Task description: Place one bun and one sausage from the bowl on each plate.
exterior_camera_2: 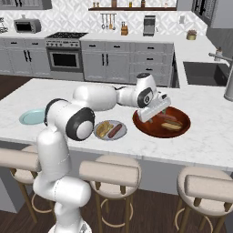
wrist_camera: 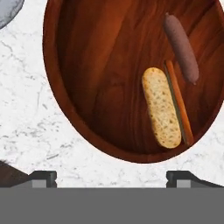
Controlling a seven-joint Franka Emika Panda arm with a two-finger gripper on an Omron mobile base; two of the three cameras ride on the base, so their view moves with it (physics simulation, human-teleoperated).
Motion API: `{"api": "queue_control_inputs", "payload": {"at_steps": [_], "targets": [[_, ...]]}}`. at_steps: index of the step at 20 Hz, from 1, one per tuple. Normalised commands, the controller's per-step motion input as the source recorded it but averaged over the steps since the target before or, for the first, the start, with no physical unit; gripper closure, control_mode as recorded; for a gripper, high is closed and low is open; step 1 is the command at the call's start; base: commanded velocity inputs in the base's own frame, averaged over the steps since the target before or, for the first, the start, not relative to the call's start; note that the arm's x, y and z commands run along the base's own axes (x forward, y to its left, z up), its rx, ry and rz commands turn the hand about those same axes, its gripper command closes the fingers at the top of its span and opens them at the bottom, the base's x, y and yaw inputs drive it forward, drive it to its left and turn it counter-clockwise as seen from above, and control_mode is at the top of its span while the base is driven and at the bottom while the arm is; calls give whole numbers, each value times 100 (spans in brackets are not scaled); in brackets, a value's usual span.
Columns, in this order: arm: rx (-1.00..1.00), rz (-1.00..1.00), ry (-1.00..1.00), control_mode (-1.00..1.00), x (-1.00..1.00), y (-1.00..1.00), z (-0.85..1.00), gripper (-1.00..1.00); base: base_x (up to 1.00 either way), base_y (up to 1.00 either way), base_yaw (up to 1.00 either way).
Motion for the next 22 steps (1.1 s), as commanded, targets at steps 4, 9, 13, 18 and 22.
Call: {"api": "queue_control_inputs", "payload": {"at_steps": [4, 9, 13, 18, 22], "targets": [[0, -4, 13, -100, 42, -45, -2, -100, 0, 0, 0], [0, 0, 4, -100, 51, -32, -3, -100, 0, 0, 0], [0, 4, 9, -100, 37, -18, -32, -100, 0, 0, 0], [0, 6, 5, -100, 27, -38, -37, -100, 0, 0, 0], [-4, 7, 8, -100, 18, -25, -56, -100, 0, 0, 0]]}}
